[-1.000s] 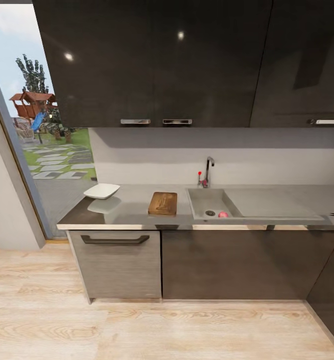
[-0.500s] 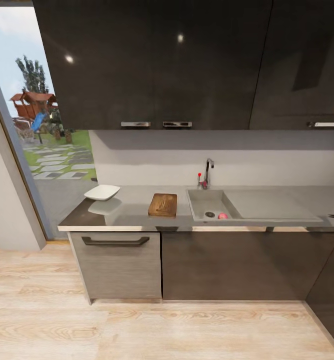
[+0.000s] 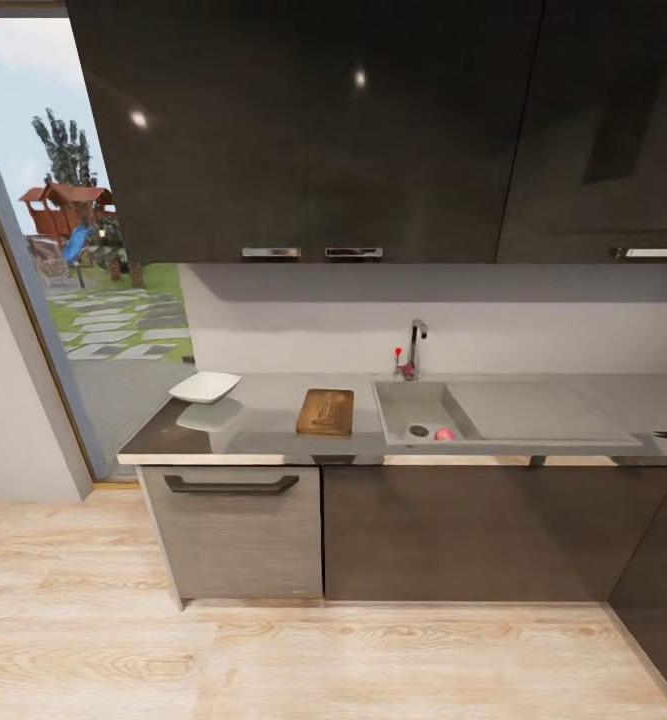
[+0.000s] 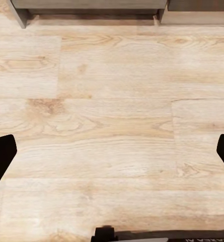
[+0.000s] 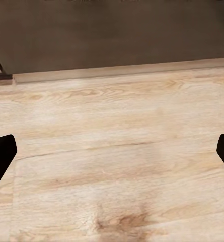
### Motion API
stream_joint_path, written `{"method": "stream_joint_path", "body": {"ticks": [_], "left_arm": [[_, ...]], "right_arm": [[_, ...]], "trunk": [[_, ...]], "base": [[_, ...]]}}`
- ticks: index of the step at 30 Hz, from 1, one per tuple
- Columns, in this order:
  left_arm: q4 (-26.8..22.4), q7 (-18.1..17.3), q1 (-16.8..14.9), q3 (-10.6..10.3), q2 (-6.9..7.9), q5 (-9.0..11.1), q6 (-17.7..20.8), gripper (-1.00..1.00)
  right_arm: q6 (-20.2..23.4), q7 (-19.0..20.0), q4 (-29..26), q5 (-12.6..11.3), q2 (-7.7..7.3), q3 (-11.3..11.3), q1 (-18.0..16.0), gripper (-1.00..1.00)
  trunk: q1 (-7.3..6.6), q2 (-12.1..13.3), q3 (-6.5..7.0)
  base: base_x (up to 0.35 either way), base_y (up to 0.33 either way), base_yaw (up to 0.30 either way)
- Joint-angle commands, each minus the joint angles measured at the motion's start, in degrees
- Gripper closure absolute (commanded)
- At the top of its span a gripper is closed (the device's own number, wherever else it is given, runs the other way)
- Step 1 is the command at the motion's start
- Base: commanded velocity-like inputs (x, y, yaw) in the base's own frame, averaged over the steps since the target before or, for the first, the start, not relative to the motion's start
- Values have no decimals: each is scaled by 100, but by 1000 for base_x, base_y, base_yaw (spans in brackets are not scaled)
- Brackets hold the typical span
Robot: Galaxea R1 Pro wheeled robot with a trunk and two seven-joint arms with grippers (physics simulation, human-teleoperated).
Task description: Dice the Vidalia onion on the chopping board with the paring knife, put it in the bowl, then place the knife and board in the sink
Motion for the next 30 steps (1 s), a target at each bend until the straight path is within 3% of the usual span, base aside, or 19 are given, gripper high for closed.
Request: {"method": "stream_joint_path", "body": {"ticks": [1,10,19,30], "left_arm": [[-6,-3,0,-1,1,2,-10,-100],[22,23,0,-2,9,-10,-36,-100],[41,24,0,-1,10,-13,-36,-100],[41,22,0,5,10,-11,-36,-100]], "right_arm": [[-15,-14,1,0,-1,3,-2,-100],[19,-33,34,35,31,-30,-36,-100],[-272,241,291,35,35,106,82,-100],[-340,249,300,37,24,108,85,-100]], "trunk": [[1,-6,-8],[1,-6,-8],[1,-6,-8],[1,-6,-8]], "base": [[0,0,0],[0,0,0],[0,8,0],[0,250,0]]}}
